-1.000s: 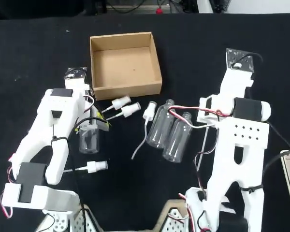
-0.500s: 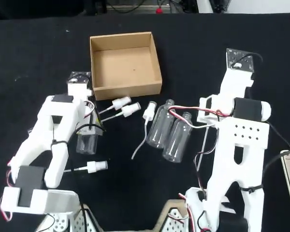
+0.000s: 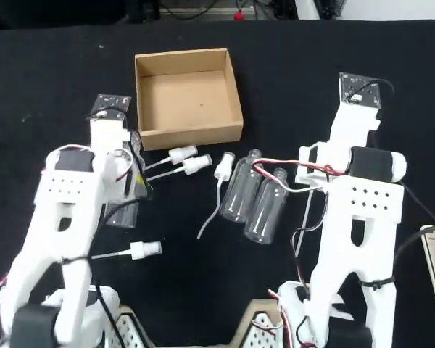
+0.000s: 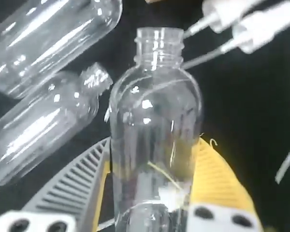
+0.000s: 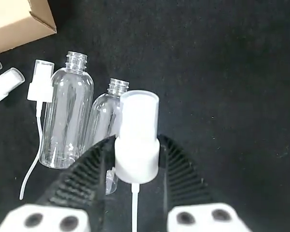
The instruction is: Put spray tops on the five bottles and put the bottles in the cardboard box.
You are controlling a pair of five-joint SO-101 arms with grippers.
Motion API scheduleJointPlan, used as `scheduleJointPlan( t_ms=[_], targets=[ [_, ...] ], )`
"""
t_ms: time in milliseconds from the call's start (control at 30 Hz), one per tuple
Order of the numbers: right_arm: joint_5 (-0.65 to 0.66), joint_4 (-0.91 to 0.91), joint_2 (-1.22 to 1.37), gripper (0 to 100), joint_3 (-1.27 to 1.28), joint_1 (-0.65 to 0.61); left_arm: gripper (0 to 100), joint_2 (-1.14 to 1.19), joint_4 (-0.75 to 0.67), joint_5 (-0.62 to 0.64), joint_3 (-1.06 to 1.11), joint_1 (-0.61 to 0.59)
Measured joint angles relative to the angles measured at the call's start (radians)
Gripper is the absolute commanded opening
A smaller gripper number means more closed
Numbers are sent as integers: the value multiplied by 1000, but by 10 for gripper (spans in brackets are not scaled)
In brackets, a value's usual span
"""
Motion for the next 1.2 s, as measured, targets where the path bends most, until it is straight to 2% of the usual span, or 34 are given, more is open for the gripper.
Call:
scheduleJointPlan(
  t_ms=[100,233,400,533,733,967,1200],
  targets=[
    [2,20,0,47,-49,0,209,-91,48,-40,0,0],
    [-40,55,0,47,-170,-15,209,-199,14,-75,18,0],
    [-143,58,0,47,-339,-118,209,-311,-199,-80,150,52],
    [-229,58,0,47,-497,-178,209,-400,-364,-2,296,104],
    [-330,-29,-2,47,-614,-245,209,-594,-511,83,488,140],
    [-382,-183,0,47,-615,-364,209,-841,-529,98,652,235],
    [-388,-229,0,46,-615,-434,210,-1079,-529,98,789,252]
  ],
)
